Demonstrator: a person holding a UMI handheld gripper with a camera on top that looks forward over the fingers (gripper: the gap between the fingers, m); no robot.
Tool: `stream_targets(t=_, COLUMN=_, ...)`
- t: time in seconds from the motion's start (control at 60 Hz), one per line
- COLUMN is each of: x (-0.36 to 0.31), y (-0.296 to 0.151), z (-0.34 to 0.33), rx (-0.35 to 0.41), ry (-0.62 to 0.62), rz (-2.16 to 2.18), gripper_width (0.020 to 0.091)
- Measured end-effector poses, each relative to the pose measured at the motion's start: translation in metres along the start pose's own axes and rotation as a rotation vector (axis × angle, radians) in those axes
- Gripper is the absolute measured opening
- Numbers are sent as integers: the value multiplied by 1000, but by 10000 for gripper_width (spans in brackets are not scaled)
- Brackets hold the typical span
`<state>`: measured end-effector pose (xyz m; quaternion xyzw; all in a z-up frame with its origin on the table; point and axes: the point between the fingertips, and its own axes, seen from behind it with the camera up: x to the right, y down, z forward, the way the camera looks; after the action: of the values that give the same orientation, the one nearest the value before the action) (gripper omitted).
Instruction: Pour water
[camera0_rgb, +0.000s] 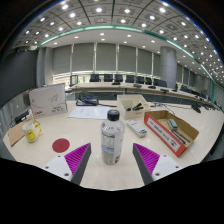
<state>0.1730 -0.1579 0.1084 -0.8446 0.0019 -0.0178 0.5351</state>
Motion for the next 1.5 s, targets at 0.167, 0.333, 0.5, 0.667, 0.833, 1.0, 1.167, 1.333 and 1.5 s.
stream_targets(t=0.167, x=-2, y=12, z=62, rx=27, ry=-37, rz=-17, gripper_width=862)
stream_targets(t=0.333, x=-11, y=18, z=103, rx=58, ry=-51, rz=-27, gripper_width=691)
stream_targets(t=0.5, x=-7, y=8, z=113, rx=102, ry=-32, rz=24, gripper_width=514)
stream_targets(t=0.667, x=-6, y=7, z=111, rx=97, ry=-9, rz=7, gripper_width=410)
stream_targets(t=0.833, x=-7, y=-16, z=101, rx=110, ry=54, rz=-121, gripper_width=410)
stream_targets(t=1.0, x=-34, y=-72, z=85, rx=137, ry=156, rz=-342, gripper_width=409)
stream_targets(t=1.167, x=-100, y=-142, z=68, rx=186, ry=269, rz=-647, gripper_width=407)
stream_targets(t=1.333, x=-193, y=-184, z=64, rx=224, ry=371, rz=-1041, gripper_width=406)
stream_targets(t=1.5, x=-276, y=-184, z=70, rx=285, ry=403, rz=-1440, gripper_width=406)
